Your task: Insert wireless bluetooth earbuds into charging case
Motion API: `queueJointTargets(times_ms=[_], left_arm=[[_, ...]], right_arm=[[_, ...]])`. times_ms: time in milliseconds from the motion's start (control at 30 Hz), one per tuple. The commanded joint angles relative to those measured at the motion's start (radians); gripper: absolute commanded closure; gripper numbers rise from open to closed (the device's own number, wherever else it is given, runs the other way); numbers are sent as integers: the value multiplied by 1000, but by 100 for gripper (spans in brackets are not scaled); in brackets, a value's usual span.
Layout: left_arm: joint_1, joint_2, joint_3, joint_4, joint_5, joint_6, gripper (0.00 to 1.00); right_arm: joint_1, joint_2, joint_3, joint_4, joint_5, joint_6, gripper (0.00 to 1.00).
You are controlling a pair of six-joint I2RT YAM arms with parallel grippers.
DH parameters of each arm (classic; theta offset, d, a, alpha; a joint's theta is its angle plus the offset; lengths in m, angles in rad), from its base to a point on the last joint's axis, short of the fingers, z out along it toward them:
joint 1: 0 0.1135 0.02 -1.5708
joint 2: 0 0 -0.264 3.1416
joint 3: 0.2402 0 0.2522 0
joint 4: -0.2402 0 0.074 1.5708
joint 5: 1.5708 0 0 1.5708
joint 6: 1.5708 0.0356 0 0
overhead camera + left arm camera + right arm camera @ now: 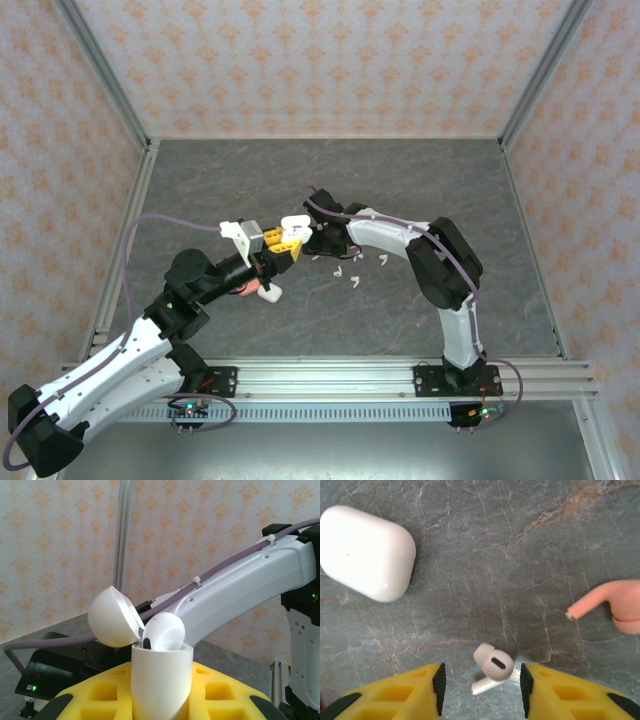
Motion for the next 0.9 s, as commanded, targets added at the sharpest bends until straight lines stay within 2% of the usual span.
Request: queueJointTargets(times_ms=[0, 333, 867], left_arm=[[-8, -21, -5, 9, -19, 13, 100], [-9, -33, -5, -6, -27, 12, 100], [-9, -50, -8, -32, -44, 14, 100]], right_arm=[[20, 35, 45, -73, 57, -38, 54], [42, 94, 89, -157, 74, -72, 54], [43, 49, 66, -221, 125, -119, 68]])
